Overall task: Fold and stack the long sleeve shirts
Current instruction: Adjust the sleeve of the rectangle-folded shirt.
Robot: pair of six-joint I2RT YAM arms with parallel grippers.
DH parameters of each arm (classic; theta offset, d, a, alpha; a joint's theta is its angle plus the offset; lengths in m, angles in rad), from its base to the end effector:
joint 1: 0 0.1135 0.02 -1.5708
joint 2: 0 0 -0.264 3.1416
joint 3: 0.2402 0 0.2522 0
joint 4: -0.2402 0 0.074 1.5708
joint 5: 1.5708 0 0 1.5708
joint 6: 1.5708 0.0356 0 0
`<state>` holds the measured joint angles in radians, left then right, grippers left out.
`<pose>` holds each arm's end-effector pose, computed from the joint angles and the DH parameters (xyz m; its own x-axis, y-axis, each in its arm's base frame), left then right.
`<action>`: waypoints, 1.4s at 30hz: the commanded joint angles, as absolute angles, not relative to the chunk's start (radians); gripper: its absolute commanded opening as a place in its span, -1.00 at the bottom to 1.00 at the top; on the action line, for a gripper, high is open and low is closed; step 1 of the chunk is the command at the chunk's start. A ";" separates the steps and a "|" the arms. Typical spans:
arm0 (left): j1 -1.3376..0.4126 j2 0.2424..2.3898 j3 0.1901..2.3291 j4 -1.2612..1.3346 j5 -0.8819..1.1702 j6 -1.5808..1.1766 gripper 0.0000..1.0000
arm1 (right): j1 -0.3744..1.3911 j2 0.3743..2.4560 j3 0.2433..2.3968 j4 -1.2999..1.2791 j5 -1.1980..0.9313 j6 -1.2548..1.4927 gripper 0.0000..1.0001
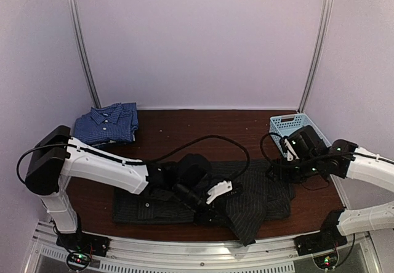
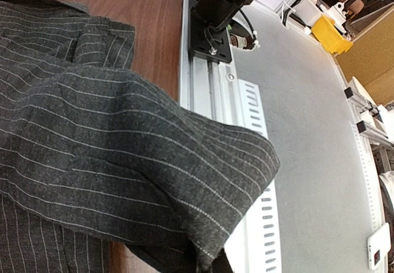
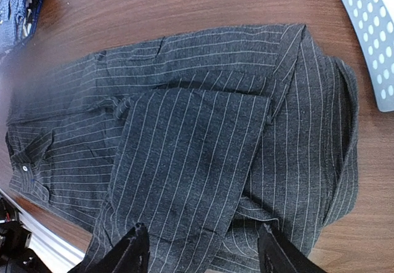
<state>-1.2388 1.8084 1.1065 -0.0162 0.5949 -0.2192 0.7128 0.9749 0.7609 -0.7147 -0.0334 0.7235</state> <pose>0.1069 -0.3713 0.1896 -0.4095 0.6352 -0.6549 0.8519 0.0093 -0.5237 0.1426 0.1249 0.2508 -0.8968 0.0994 -0.4311 -0.1001 0.9036 0.4165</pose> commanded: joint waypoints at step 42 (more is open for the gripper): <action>-1.086 1.908 1.210 0.023 0.648 -0.457 -1.00 | 0.653 0.952 0.622 -0.620 -0.111 0.663 0.24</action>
<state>-1.1515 1.8965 1.2446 -0.0902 0.5945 -0.3801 0.6617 0.9810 0.6346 -0.6113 -0.1299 0.6716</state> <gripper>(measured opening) 0.013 0.618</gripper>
